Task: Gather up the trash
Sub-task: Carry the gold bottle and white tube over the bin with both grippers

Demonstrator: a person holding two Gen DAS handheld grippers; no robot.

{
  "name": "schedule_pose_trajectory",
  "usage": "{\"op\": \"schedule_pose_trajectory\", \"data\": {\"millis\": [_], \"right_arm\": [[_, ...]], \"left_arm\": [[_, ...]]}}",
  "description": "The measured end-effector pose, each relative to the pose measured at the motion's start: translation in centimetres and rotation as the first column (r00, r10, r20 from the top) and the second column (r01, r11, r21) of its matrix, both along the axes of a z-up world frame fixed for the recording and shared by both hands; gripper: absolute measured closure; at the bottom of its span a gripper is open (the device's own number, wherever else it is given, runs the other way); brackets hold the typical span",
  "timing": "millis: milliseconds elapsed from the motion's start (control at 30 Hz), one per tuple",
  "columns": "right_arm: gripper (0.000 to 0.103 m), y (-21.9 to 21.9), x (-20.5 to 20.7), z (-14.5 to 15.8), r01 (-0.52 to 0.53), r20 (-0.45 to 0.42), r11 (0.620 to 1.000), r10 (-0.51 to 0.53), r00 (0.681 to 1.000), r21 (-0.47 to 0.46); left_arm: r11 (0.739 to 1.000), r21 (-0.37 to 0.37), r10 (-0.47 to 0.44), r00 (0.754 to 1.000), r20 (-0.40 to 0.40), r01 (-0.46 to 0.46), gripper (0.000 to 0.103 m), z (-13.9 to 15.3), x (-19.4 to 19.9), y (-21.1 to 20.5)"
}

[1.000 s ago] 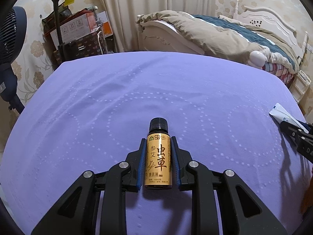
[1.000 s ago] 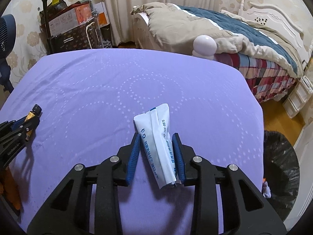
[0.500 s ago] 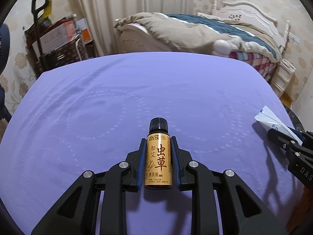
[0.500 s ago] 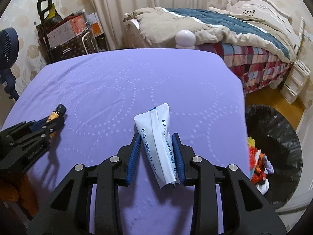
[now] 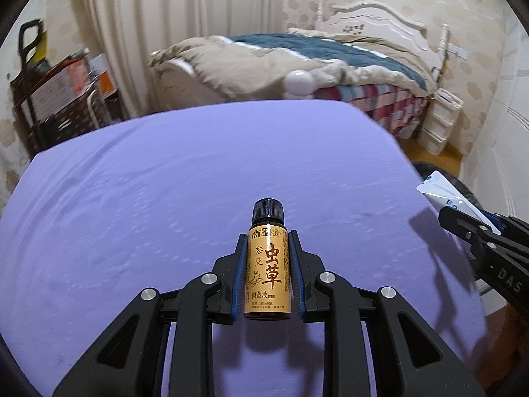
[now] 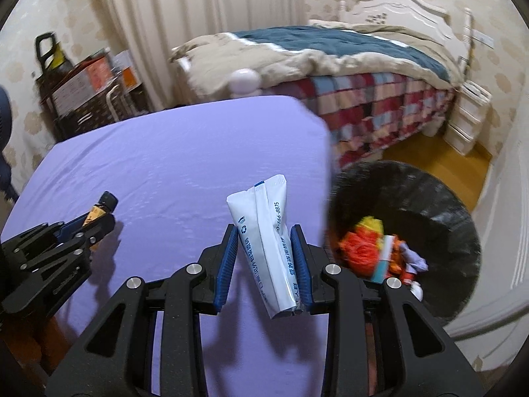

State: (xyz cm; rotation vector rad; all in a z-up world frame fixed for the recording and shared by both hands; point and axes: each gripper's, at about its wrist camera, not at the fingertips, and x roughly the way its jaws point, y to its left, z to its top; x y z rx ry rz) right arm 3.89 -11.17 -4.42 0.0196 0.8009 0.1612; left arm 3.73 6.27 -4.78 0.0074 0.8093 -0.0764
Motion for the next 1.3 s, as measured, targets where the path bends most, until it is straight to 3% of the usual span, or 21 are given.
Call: {"op": "schedule_pose_trajectory", "data": {"millis": [233, 533, 833, 1300], "right_arm": [[0.071, -6.1, 0.2, 0.5, 0.144, 0.027, 0.99, -0.144, 0.989, -0.002], [0.071, -12.1, 1.5, -0.2, 0.27, 0.038, 0.962, -0.269, 0.962, -0.042], [0.071, -16.2, 2.8, -1.1, 0.338, 0.034, 0.94, -0.337, 0.941, -0.034], [0.071, -18.5, 4.4, -2.5, 0.361, 0.01, 0.932, -0.361, 0.932, -0.035]], "left_arm": [[0.994, -0.012, -0.112, 0.993, 0.026, 0.113, 0.078, 1.1, 1.1, -5.4], [0.964, 0.013, -0.266, 0.961, 0.075, 0.266, 0.078, 2.0, 3.5, -13.8], [0.947, 0.029, -0.32, 0.946, 0.056, 0.319, 0.078, 1.1, 6.4, -19.0], [0.941, 0.056, -0.334, 0.942, 0.0, 0.334, 0.078, 0.0, 8.3, -22.5]]}}
